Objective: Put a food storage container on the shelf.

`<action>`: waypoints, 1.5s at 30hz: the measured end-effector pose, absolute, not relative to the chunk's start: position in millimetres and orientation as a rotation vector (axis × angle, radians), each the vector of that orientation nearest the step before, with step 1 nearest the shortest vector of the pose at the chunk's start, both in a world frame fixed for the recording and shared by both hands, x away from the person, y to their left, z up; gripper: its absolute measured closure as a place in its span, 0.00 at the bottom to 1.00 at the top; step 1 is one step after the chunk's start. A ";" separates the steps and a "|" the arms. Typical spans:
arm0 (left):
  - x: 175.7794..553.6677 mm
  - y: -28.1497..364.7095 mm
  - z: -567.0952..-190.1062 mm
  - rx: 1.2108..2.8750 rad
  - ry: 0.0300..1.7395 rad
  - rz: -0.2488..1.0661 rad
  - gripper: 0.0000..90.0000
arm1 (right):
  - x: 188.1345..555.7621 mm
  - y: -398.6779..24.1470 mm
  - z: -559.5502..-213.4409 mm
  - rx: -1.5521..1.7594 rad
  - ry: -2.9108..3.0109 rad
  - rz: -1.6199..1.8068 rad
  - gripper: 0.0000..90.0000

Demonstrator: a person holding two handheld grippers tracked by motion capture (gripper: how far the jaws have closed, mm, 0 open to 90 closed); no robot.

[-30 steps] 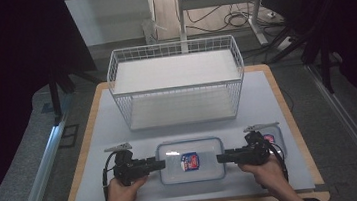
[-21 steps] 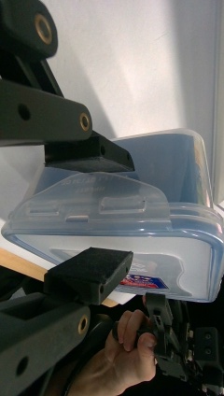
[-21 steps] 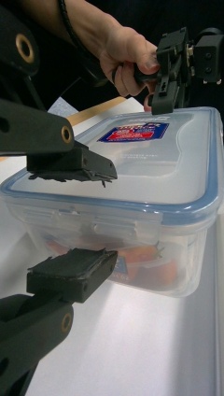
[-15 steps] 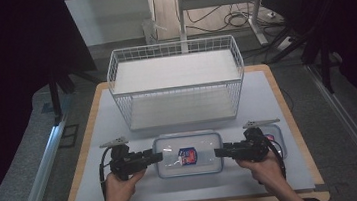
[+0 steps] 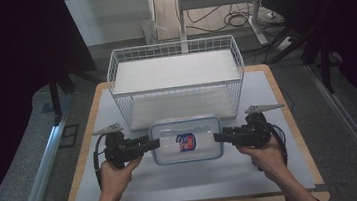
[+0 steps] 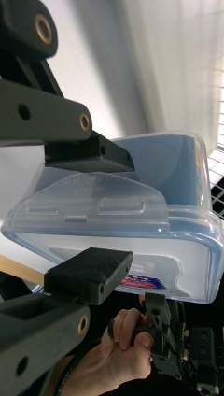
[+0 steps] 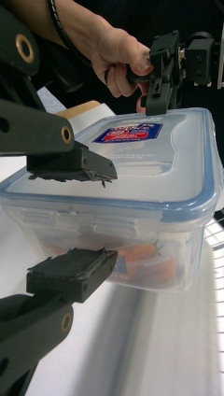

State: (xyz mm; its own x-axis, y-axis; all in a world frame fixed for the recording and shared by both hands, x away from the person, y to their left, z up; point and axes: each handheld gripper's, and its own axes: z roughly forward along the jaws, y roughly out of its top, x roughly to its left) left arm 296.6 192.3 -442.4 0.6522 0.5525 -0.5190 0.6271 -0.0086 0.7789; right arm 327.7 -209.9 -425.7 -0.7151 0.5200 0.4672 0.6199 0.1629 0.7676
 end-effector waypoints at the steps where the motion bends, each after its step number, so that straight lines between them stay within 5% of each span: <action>1: 296.6 192.3 -442.4 1.666 0.976 -0.077 0.57 | 327.7 -209.9 -425.7 -1.142 -2.321 -1.609 0.61; 30: 366.7 204.2 -334.7 1.655 0.955 0.027 0.56 | 393.8 -195.3 -329.6 -1.129 -2.292 -1.784 0.61; 45: 402.6 204.6 -318.0 1.637 0.985 0.032 0.54 | 430.2 -190.2 -308.0 -1.174 -2.263 -1.799 0.61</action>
State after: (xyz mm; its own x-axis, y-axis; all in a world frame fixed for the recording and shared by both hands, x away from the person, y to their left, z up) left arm 402.6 204.6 -318.0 0.6452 0.6047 -0.4670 0.5735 0.0207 0.8190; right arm 430.2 -190.2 -308.0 -0.7166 0.5335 0.4492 0.5578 0.0520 0.8283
